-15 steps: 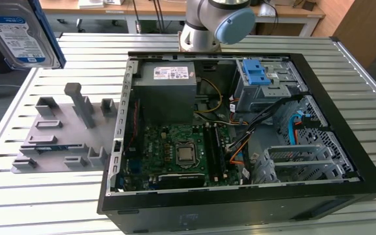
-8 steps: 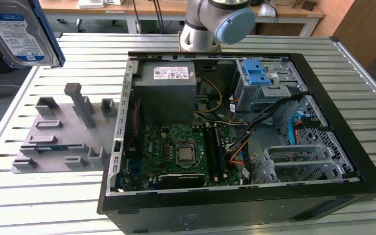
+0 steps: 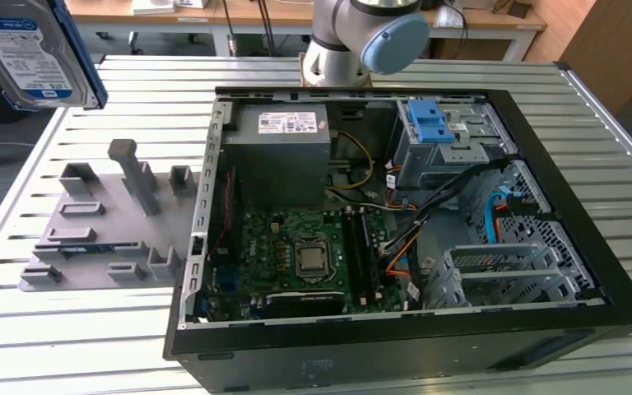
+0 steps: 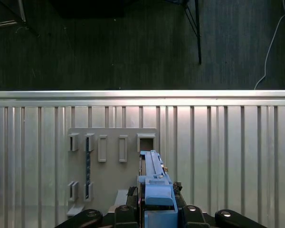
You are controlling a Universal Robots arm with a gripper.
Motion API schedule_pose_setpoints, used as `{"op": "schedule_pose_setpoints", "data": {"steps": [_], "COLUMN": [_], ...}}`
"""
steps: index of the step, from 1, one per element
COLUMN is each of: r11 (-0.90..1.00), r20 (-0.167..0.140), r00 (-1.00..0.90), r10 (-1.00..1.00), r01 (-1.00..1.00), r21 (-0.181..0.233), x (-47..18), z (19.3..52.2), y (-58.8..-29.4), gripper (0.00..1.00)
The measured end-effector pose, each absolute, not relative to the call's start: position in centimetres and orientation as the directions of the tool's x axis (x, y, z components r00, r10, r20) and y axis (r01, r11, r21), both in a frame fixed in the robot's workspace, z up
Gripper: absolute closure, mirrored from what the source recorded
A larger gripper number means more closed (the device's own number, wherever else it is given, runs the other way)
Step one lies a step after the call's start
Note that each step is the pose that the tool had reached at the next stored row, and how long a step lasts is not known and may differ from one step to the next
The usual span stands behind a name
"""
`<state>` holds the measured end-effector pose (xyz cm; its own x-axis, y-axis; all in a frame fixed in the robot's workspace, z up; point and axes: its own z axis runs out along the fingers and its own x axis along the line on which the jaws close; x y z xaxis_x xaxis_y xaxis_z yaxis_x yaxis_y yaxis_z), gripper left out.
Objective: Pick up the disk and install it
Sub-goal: 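Pick up the disk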
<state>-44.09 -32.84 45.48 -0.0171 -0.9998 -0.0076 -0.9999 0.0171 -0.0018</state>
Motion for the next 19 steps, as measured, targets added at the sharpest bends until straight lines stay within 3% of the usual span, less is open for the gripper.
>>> {"op": "schedule_pose_setpoints", "data": {"steps": [19], "r11": [0.017], "r20": [-0.008], "r00": [-0.017], "r10": [-1.0], "r01": [-1.0], "r21": [-0.002], "x": [-44.1], "z": [47.1], "y": [-32.8], "gripper": [0.63]}}
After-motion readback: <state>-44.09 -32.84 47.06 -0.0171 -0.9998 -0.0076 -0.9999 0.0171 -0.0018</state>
